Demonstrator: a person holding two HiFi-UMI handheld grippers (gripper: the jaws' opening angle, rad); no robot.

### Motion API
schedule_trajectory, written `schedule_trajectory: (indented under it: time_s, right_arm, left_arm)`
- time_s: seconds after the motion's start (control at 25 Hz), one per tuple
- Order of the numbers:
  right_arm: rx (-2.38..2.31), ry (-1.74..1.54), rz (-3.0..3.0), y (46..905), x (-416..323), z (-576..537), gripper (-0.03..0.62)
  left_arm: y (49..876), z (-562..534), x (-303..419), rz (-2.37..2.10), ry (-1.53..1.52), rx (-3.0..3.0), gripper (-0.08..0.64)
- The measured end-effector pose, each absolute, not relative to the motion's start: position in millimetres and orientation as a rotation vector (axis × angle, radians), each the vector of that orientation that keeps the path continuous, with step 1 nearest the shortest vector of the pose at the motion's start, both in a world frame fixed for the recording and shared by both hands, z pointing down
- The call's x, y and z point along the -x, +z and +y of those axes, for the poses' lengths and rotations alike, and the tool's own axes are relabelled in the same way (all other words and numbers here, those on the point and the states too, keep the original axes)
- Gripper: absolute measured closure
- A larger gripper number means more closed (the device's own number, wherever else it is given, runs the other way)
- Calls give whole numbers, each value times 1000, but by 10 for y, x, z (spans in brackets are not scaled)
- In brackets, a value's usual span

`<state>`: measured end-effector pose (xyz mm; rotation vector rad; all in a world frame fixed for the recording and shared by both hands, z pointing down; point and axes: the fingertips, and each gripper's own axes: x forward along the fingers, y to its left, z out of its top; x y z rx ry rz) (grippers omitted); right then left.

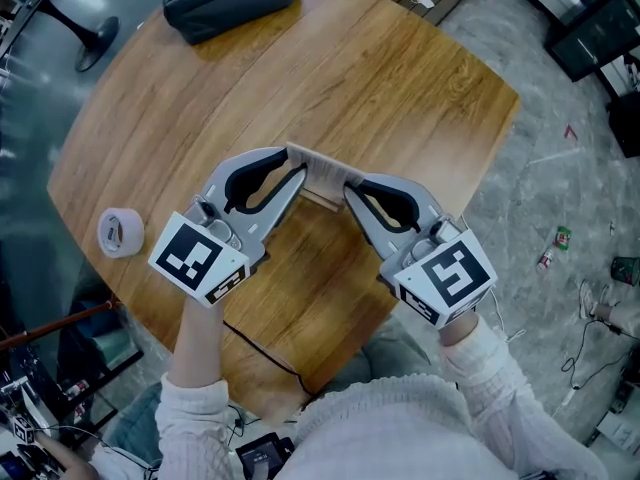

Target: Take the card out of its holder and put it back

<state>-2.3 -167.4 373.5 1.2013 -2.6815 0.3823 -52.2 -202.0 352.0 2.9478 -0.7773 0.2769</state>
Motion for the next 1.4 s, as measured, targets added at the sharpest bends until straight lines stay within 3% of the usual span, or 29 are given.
schedule_trajectory:
  time_s: [1.4]
  right_arm:
    - [-1196, 463, -2668, 4031, 15, -1728, 572]
  left_arm:
    - [3824, -2137, 505, -723, 251, -2875, 469]
